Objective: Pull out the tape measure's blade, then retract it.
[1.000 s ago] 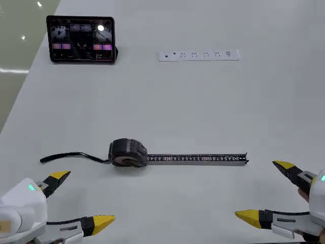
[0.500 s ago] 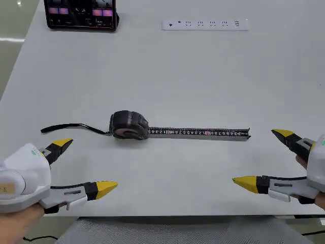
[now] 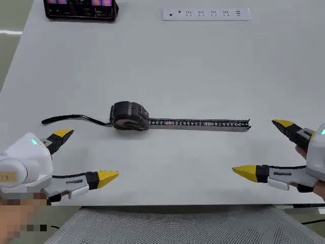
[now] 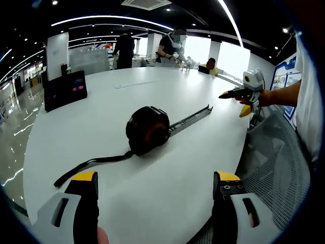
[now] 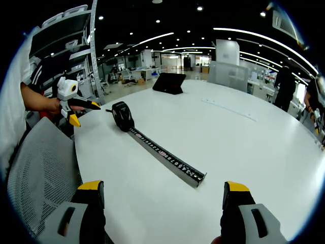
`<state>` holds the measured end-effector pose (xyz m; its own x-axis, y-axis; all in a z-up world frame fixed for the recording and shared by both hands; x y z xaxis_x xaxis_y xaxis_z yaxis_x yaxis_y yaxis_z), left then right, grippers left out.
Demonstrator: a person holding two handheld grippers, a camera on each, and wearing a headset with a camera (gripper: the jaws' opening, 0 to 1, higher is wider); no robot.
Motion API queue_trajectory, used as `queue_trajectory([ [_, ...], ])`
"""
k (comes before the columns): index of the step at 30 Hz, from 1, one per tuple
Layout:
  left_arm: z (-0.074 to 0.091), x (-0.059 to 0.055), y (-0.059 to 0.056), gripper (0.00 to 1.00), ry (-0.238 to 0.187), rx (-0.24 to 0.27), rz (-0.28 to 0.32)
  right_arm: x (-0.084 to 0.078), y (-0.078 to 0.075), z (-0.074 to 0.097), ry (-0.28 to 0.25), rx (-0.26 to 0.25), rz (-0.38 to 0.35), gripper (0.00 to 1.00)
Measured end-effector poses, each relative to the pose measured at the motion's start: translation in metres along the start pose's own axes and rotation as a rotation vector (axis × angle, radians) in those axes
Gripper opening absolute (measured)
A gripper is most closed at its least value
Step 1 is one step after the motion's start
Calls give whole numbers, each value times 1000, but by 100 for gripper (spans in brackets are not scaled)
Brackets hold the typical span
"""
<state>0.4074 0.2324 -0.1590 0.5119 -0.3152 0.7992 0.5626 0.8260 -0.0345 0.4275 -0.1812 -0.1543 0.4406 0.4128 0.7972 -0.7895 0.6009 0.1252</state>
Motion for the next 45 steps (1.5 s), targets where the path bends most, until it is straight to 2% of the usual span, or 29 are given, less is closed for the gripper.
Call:
queue_trajectory([
  [24,-2,-4,3,91,3,-2,2,-3,-6,-1,-1,-10,3,96],
  [45,-3,-7,2,91,3,-5,9,-4,-5,-2,6,-9,4,96],
])
Point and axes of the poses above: the centre of the closed fingertips' face, and the gripper's own axes: z roughly backward along the fingers, y roughly to its left, x roughly out of its top, the point moved 8 cm from there along z, roughly backward along the fingers, and after that the axes turned 6 degrees about x, right-handed, at the moved point
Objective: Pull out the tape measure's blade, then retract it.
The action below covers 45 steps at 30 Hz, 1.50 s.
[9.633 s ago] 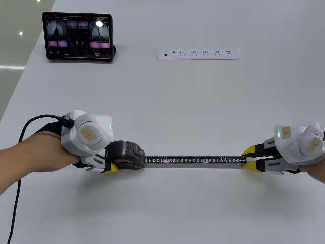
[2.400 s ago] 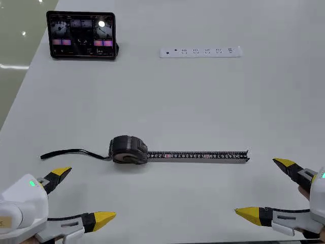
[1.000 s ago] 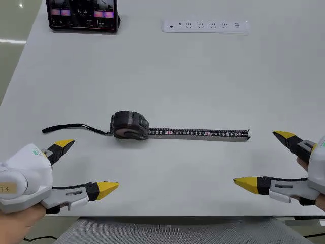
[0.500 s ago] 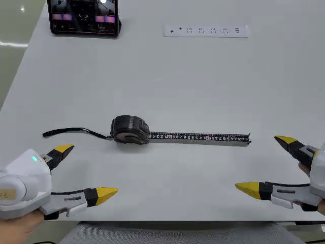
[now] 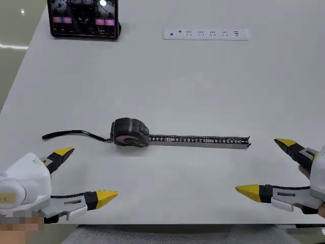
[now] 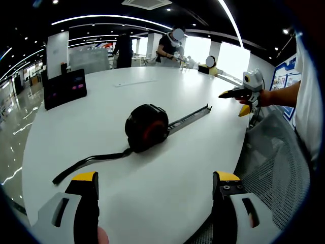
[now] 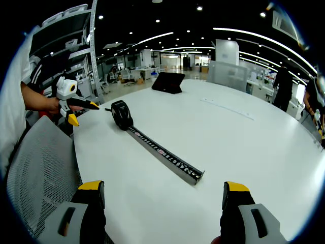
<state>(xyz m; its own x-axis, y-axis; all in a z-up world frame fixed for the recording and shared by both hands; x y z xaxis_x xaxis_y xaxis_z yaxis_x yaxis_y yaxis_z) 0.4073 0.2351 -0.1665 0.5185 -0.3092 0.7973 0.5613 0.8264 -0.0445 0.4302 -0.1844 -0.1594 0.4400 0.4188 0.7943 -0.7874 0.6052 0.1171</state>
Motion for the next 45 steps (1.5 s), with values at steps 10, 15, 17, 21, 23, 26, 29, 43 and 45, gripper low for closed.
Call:
queue_trajectory([
  [10,-1,2,-1,91,-3,0,0,0,-1,0,-2,-1,2,96],
  [15,-5,8,-1,91,-7,-2,-5,3,-4,-2,-2,0,9,96],
  [17,-9,9,-2,91,-5,-2,1,4,-7,-3,-3,4,12,95],
  [21,-16,12,-9,92,4,-5,4,4,-12,-6,6,13,19,95],
  [23,-20,13,-10,93,5,0,12,4,-14,-6,11,18,23,95],
  [26,-24,17,-12,92,3,6,18,5,-17,-7,17,25,28,95],
  [29,-28,19,-12,92,2,8,24,6,-21,-8,24,31,35,95],
  [43,-48,28,-11,92,5,30,55,9,-36,-12,58,58,64,94],
  [45,-50,29,-9,92,4,34,60,9,-38,-12,61,62,67,94],
])
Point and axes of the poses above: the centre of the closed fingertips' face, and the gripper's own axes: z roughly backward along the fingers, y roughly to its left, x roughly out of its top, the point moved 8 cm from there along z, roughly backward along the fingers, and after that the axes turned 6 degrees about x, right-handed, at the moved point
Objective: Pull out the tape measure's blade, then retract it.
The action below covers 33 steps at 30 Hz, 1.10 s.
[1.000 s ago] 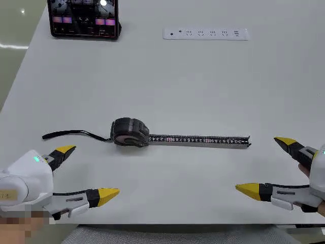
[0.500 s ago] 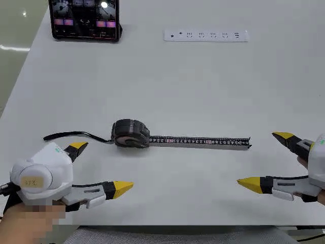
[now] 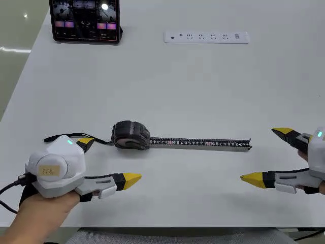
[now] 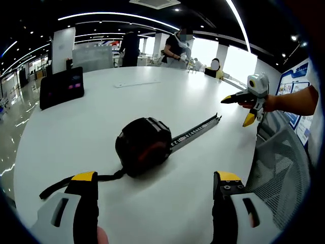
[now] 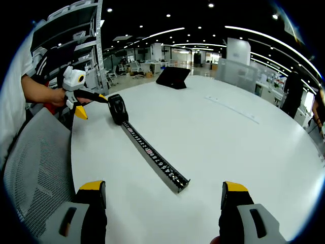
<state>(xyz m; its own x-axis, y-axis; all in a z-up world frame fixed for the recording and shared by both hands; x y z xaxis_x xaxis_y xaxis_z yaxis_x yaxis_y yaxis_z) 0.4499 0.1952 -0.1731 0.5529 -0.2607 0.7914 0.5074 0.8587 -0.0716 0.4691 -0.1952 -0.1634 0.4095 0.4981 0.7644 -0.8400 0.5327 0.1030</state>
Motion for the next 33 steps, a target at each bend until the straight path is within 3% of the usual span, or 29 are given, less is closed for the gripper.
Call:
queue_trajectory([
  [10,-15,9,0,91,-16,15,43,2,-10,-3,29,25,27,90],
  [19,-29,17,-6,90,-36,11,88,3,-18,-6,57,43,48,87],
  [33,-37,17,-17,90,-56,-1,154,1,-24,-11,79,64,49,84],
])
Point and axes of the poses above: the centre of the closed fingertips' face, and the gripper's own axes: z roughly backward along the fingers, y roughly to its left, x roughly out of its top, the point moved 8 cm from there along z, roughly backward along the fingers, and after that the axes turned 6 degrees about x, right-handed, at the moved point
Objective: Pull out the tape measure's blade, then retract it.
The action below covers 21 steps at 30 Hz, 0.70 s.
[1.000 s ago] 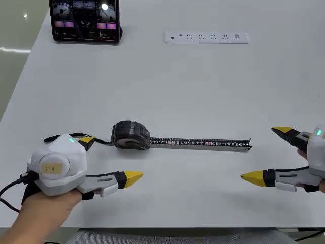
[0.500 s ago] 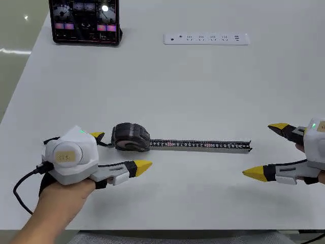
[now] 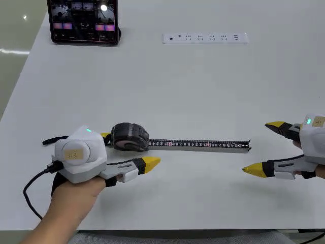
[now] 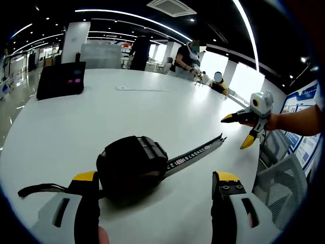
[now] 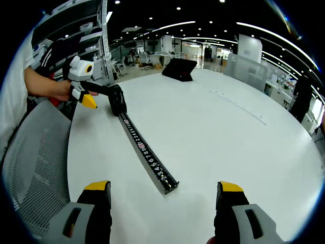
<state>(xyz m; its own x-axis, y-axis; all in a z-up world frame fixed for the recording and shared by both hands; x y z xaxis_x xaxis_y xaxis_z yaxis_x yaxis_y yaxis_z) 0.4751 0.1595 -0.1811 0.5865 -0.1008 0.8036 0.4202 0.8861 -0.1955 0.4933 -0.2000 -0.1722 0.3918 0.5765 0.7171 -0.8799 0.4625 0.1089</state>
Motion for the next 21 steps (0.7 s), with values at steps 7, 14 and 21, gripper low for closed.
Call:
queue_trajectory([
  [7,-1,0,-1,89,-1,16,7,0,-1,-2,8,11,8,82],
  [14,-3,1,-4,88,-17,53,42,2,-3,-4,29,36,29,77],
  [21,-6,3,-6,88,-27,92,74,4,-8,-6,62,67,83,70],
])
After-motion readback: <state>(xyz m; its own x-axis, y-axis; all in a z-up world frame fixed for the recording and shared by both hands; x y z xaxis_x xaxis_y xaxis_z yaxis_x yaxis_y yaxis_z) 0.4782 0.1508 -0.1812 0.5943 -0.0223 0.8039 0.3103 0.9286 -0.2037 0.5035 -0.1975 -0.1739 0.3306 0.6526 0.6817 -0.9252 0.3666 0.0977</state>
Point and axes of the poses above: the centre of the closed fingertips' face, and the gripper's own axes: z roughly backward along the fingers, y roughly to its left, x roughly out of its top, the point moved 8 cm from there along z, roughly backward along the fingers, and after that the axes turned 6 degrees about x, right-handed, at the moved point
